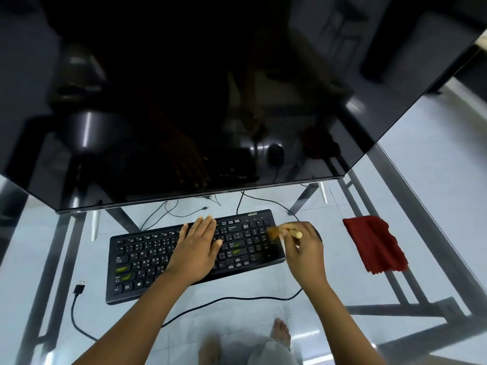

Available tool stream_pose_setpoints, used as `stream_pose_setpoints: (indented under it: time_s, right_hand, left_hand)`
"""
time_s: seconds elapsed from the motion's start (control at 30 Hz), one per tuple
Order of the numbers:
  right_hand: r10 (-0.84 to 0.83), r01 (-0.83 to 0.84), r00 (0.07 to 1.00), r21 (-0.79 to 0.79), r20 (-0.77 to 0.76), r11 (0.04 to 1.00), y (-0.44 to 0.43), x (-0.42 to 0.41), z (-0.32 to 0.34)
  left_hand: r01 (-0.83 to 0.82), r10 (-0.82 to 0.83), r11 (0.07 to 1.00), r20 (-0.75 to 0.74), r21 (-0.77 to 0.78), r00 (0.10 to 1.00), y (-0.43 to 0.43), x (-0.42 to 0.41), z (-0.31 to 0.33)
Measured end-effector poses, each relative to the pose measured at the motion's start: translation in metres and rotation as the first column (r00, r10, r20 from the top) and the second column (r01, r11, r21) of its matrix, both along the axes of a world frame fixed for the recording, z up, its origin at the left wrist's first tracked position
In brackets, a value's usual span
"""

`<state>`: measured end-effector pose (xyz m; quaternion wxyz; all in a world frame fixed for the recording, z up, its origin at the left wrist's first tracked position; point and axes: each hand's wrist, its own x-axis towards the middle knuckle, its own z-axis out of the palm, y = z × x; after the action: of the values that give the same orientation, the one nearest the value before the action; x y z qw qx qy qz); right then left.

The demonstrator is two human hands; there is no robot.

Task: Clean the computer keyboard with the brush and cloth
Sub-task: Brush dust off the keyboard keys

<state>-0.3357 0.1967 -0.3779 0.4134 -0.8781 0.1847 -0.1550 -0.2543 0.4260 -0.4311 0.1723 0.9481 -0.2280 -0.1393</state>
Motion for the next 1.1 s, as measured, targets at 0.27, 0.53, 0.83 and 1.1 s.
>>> stream_pose_setpoints:
  time_s: [0.27,0.53,0.83,1.1]
  right_hand:
    - [-0.041,0.041,0.999,0.009,0.009,0.999,0.012,0.017,0.006]
    - [0.02,-0.018,0.999,-0.045,0.047,0.999,0.019,0.036,0.01]
    - [0.184,-0.188,0.981,-0.056,-0.064,0.981,0.026,0.053,0.009]
    - [0.265,-0.268,0.963,-0.13,-0.042,0.955,0.047,0.051,0.009]
  left_hand:
    - [0.019,-0.019,1.0,0.006,0.016,1.0,0.002,0.001,-0.005]
    - [0.026,-0.026,0.999,0.012,-0.027,1.0,0.005,0.002,-0.009]
    - [0.044,-0.046,0.999,0.07,0.02,0.997,0.006,0.001,-0.007]
    - [0.018,-0.038,0.995,0.204,0.099,0.978,0.017,-0.015,-0.008]
